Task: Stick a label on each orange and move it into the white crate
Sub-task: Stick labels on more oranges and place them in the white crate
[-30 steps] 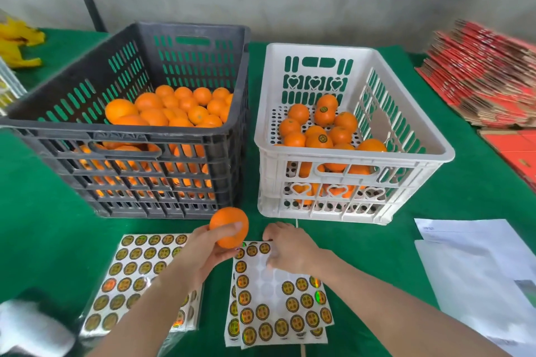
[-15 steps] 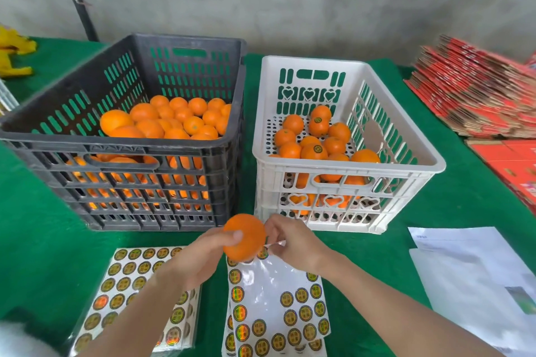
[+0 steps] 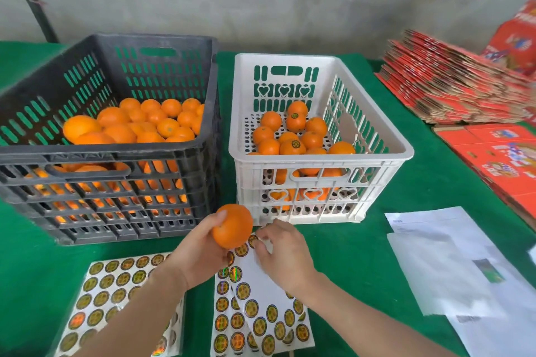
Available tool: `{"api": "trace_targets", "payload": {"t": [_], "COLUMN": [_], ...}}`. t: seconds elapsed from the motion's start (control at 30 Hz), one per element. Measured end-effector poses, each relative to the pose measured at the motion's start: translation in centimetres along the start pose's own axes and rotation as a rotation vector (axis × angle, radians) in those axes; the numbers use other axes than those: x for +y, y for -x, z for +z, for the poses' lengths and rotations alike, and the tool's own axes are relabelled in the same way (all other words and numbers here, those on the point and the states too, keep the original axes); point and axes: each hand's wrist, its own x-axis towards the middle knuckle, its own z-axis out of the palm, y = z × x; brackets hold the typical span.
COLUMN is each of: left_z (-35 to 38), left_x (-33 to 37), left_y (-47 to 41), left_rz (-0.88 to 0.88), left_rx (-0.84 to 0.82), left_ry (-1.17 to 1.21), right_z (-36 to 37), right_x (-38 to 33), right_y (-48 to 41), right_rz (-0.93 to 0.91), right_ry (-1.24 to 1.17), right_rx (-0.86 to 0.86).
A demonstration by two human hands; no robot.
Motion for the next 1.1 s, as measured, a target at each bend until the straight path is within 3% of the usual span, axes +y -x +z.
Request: {"api": "trace_targets", "payload": {"t": [0.3,0.5,0.63,0.83,0.97,1.03,1.1], "left_z": [0.0,-0.1,-0.1,-1.1,-2.0,-2.0,-1.4], "left_x": [0.1,0.5,0.9,1.4,2.0,2.2,2.3], "left_y": [-0.2,-0.3,-0.4,0.0,0.5,0.8,1.2], "left_rz": [-0.051,-0.068,-0.064,-0.058,0.062,0.073,0.045], "left_rx": [-0.045,-0.028,-0.025,0.010,0.068,0.059,0.009], "left_ry": [0.030,0.002,-0.030,-0.172,-0.308,-0.216,-0.044], "right_z": [0.9,1.3,1.0,0.7,0.0,-1.0,-2.4], "right_x": [0.3,-0.1,0.6,1.1,0.4,-0.6,-1.7], "right_y": [0.8,0.9,1.2,1.4,0.9,0.3,-0.6], "right_rz": [0.102,-0.019,-0.088,0.158,0.476,0.587,0.571], "right_ry": [-0.103,-0.100,-0.160,-0.251,-0.519,-0.717,-0.896], "right_rx": [0.011,0.125,0.027,-0.223,-0.276,-0.222,-0.199]}}
